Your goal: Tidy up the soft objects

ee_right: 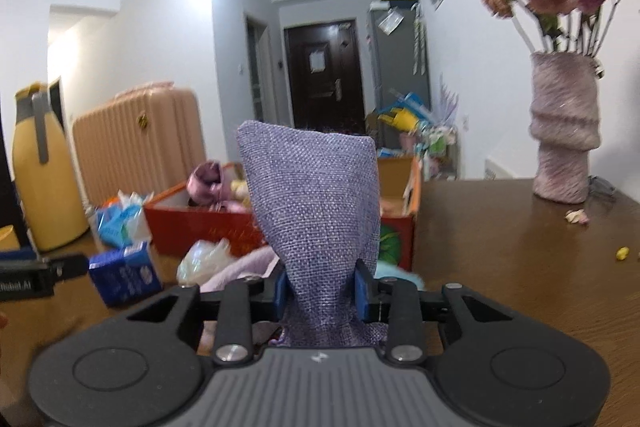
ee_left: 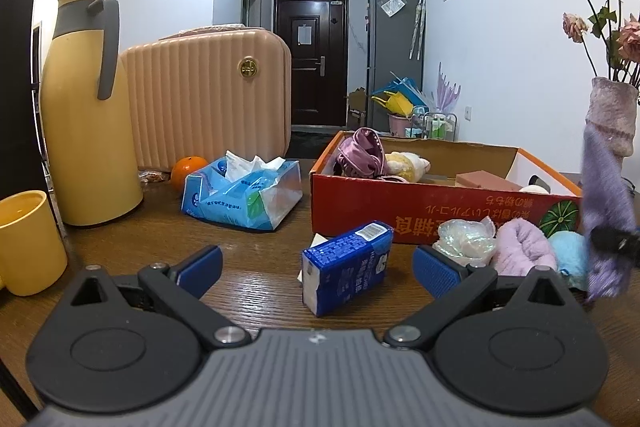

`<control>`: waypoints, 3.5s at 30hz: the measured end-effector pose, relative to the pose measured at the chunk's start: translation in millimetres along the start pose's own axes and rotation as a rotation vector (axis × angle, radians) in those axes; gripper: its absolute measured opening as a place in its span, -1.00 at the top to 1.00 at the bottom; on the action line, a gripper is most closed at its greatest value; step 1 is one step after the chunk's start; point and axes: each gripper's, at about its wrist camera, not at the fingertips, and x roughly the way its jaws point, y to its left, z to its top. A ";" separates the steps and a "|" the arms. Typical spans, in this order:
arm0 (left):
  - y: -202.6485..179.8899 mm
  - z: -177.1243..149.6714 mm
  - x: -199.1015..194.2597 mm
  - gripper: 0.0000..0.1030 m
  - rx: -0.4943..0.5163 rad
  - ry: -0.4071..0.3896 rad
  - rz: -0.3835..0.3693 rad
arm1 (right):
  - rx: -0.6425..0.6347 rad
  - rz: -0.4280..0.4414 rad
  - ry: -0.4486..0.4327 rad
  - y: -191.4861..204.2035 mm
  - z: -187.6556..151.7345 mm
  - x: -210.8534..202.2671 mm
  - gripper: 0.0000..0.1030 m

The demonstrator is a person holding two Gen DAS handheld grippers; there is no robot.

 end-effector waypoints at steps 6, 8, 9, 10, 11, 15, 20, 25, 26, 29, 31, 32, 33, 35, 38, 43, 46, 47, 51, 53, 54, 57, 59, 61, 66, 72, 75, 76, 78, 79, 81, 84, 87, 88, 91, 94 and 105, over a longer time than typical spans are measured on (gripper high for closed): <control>6.8 0.9 12.4 -1.00 0.003 0.020 0.016 | 0.023 -0.049 -0.058 -13.7 6.0 -8.4 0.40; 10.3 1.3 19.4 -1.00 0.000 0.036 0.017 | 0.029 -0.065 -0.059 -18.9 6.3 -8.6 0.40; 12.0 1.8 23.4 -1.00 -0.001 0.045 0.015 | 0.033 -0.076 -0.060 -21.7 6.9 -8.2 0.40; 13.5 2.0 27.8 -1.00 -0.002 0.055 0.009 | 0.036 -0.084 -0.061 -23.5 6.5 -8.3 0.40; 14.9 2.4 32.5 -1.00 -0.003 0.066 0.003 | 0.040 -0.092 -0.062 -25.6 6.6 -8.0 0.40; 18.6 3.9 50.0 -1.00 -0.008 0.108 -0.021 | 0.050 -0.123 -0.061 -32.1 5.5 -7.0 0.40; 16.0 6.7 64.6 -1.00 0.025 0.118 -0.047 | 0.061 -0.145 -0.040 -36.8 2.9 -1.6 0.39; 5.9 7.0 67.6 -0.92 0.076 0.101 -0.076 | 0.057 -0.145 -0.029 -36.7 1.2 1.9 0.39; 4.7 7.2 66.9 -0.79 0.081 0.095 -0.088 | 0.057 -0.145 -0.029 -36.3 0.7 1.6 0.39; 1.3 7.4 64.0 -0.34 0.097 0.090 -0.134 | 0.058 -0.144 -0.029 -36.5 0.9 1.7 0.39; -0.8 6.4 63.0 -0.16 0.105 0.097 -0.163 | 0.058 -0.142 -0.029 -36.5 1.2 1.6 0.39; -1.0 6.0 63.2 -0.01 0.105 0.101 -0.173 | 0.058 -0.141 -0.030 -36.5 1.2 1.5 0.39; -1.6 5.8 62.2 0.08 0.104 0.103 -0.183 | 0.059 -0.139 -0.030 -36.5 1.2 1.7 0.39; -1.9 5.7 59.7 0.22 0.100 0.100 -0.200 | 0.059 -0.137 -0.028 -36.3 1.1 2.0 0.39; -2.6 5.4 59.0 0.21 0.091 0.110 -0.234 | 0.063 -0.136 -0.023 -37.0 0.8 3.3 0.39; -7.2 3.8 64.6 0.13 0.095 0.135 -0.219 | 0.065 -0.135 -0.013 -35.3 0.2 5.8 0.39; -10.2 4.9 71.3 0.09 0.074 0.152 -0.201 | 0.062 -0.135 -0.011 -34.4 -0.5 6.2 0.39; -11.4 5.2 74.1 0.11 0.070 0.157 -0.193 | 0.061 -0.134 -0.011 -34.2 -0.5 6.4 0.39; -20.4 5.4 83.5 0.49 0.081 0.172 -0.177 | 0.057 -0.133 -0.011 -34.7 0.0 6.5 0.39; -24.9 4.8 84.1 0.52 0.096 0.171 -0.182 | 0.053 -0.133 -0.012 -33.8 -0.1 6.6 0.39; -27.0 4.1 83.9 0.52 0.107 0.172 -0.183 | 0.051 -0.133 -0.012 -33.6 -0.4 6.1 0.39; -31.0 2.5 81.9 0.53 0.128 0.161 -0.164 | 0.041 -0.133 -0.016 -32.5 -0.5 5.7 0.39; -29.4 3.0 80.5 0.53 0.114 0.157 -0.155 | 0.033 -0.134 -0.019 -32.1 -0.6 5.7 0.39; -28.4 3.8 77.2 0.53 0.103 0.145 -0.150 | 0.024 -0.134 -0.024 -30.9 -0.8 5.2 0.39; -30.8 7.6 61.3 0.53 0.089 0.094 -0.142 | 0.013 -0.133 -0.039 -29.4 -0.7 2.4 0.39; -29.7 15.9 41.8 0.53 0.041 0.034 -0.135 | 0.011 -0.129 -0.059 -28.6 0.4 0.1 0.39; -29.9 20.5 33.7 0.53 0.017 0.011 -0.131 | 0.012 -0.127 -0.071 -28.6 1.4 -0.8 0.39; -30.3 22.3 30.8 0.53 0.010 0.002 -0.128 | 0.011 -0.127 -0.075 -28.4 1.6 -1.2 0.39; -31.3 24.7 26.4 0.53 -0.001 -0.013 -0.125 | 0.007 -0.126 -0.085 -26.9 2.0 -2.1 0.39; -32.0 26.1 24.5 0.53 -0.007 -0.019 -0.127 | 0.002 -0.125 -0.090 -26.0 2.1 -2.5 0.39; -34.0 28.0 21.4 0.53 -0.014 -0.029 -0.128 | -0.007 -0.123 -0.101 -23.9 2.3 -3.4 0.39; -37.6 30.8 17.2 0.53 -0.020 -0.044 -0.130 | -0.020 -0.120 -0.115 -20.9 3.0 -4.8 0.39; -40.2 34.0 14.6 0.53 -0.030 -0.055 -0.132 | -0.028 -0.115 -0.126 -18.3 4.4 -5.1 0.39; -40.8 34.8 13.9 0.53 -0.033 -0.059 -0.132 | -0.029 -0.113 -0.130 -17.3 4.9 -5.1 0.39; -42.4 37.2 13.2 0.53 -0.045 -0.067 -0.130 | -0.035 -0.108 -0.141 -14.0 6.6 -4.5 0.39; -44.6 40.8 13.9 0.53 -0.060 -0.072 -0.129 | -0.043 -0.103 -0.153 -10.7 9.0 -2.3 0.39; -55.8 53.9 20.2 0.53 -0.096 -0.101 -0.135 | -0.049 -0.090 -0.182 -7.6 21.1 9.4 0.39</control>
